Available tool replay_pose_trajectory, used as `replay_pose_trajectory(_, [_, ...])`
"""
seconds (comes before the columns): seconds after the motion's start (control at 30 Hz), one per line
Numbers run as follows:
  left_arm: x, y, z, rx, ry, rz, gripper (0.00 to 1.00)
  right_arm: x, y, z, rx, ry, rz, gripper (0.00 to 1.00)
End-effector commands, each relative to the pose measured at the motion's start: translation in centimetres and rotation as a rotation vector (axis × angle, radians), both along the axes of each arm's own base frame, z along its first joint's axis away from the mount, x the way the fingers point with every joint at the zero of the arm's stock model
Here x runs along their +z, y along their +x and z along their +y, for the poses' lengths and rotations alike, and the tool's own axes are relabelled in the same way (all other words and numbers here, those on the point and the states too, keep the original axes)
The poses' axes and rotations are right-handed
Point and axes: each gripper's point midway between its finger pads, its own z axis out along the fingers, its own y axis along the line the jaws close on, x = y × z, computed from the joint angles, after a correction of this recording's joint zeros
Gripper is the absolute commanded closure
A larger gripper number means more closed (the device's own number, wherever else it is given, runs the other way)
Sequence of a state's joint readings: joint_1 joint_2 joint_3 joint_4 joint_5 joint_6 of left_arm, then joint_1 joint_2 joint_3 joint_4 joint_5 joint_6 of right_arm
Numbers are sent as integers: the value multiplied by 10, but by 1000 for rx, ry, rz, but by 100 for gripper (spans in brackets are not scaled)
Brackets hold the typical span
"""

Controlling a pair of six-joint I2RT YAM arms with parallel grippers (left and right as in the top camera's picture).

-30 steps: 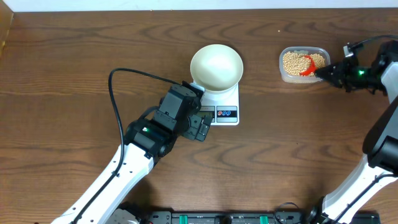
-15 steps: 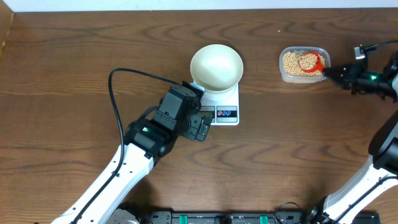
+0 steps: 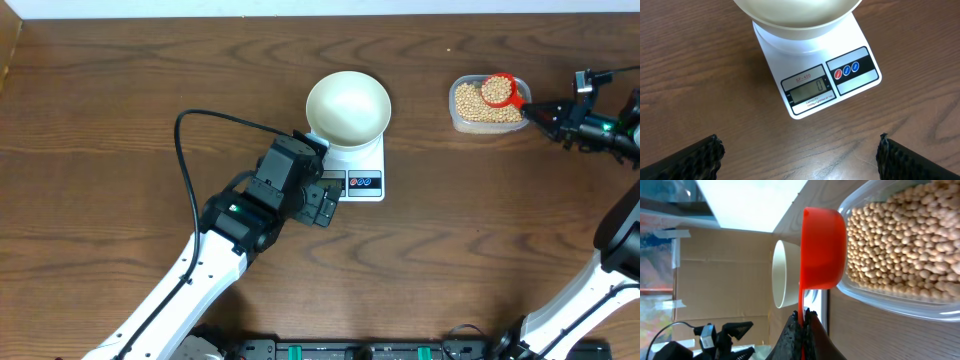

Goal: Scoop item into bowl and weigh 50g on scale
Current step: 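Scoop chickpeas and lift the red scoop out of the tub, then carry the filled scoop left over the bowl on the scale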

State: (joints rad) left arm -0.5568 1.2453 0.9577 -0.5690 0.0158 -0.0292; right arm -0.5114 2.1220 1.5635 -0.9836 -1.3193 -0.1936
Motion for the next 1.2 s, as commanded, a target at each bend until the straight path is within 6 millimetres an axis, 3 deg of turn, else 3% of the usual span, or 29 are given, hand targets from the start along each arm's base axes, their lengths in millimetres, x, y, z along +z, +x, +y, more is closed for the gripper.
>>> replay_pose_trajectory(0.0, [-3,0,5,15,12,1,0,10,3,18,44,63,-52,99])
replay_pose_trajectory(0.4, [-3,0,4,15,11,1,0,25,6,69,153,145,-56,99])
replay_pose_trajectory(0.87, [-3,0,5,15,12,1,0,60,13,162,372,119,-106,99])
replay_pose_trajectory(1.17, [-3,0,5,15,12,1,0,42,8,218,468,-68,-41,99])
